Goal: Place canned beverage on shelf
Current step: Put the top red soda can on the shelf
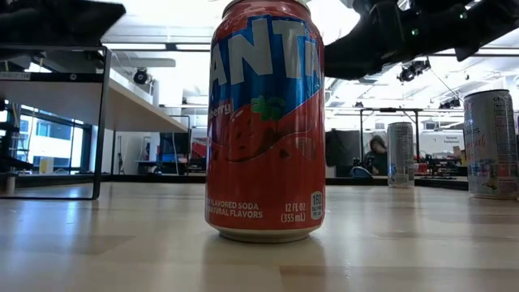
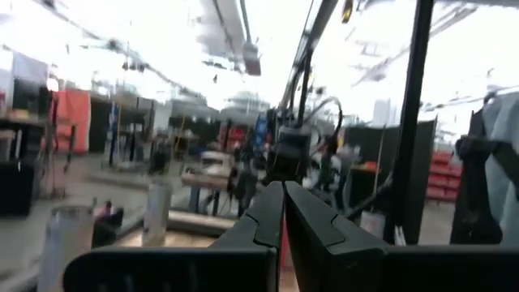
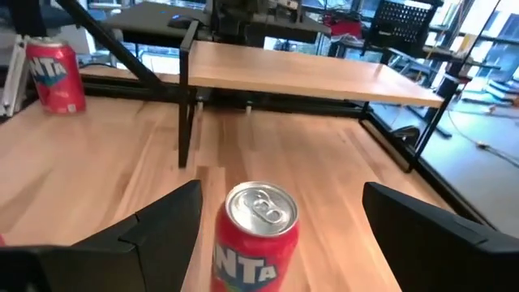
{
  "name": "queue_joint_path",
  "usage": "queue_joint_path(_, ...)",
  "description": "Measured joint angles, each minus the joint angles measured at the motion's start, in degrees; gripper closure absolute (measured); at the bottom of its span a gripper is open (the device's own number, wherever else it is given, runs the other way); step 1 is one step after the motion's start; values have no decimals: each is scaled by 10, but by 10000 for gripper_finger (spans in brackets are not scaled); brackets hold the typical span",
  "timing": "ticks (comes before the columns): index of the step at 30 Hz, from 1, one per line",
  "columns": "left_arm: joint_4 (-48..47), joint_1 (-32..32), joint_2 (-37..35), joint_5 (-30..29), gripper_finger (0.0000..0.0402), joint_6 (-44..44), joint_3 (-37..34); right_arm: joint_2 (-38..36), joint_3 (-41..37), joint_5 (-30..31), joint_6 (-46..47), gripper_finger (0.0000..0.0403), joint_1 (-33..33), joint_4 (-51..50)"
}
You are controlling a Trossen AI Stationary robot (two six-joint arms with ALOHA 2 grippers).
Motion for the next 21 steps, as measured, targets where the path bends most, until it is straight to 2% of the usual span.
queue_joint_path(4, 85, 0, 0, 0, 394, 7, 0, 2, 0, -3, 9, 77, -9, -31)
queue_joint_path(8, 109, 0, 1, -3, 379, 24, 0, 5, 0, 2, 17, 77, -15, -46)
queue_joint_path(14, 146, 0, 26, -7, 312, 11, 0, 7, 0, -14, 41, 77, -33, -51)
queue_joint_path(17, 181, 0, 58, -7, 276, 11, 5, 23, 0, -49, 59, 77, -47, -53)
queue_joint_path(21, 186, 0, 128, -4, 239, 12, 45, 72, 29, -77, 71, 77, -54, -52)
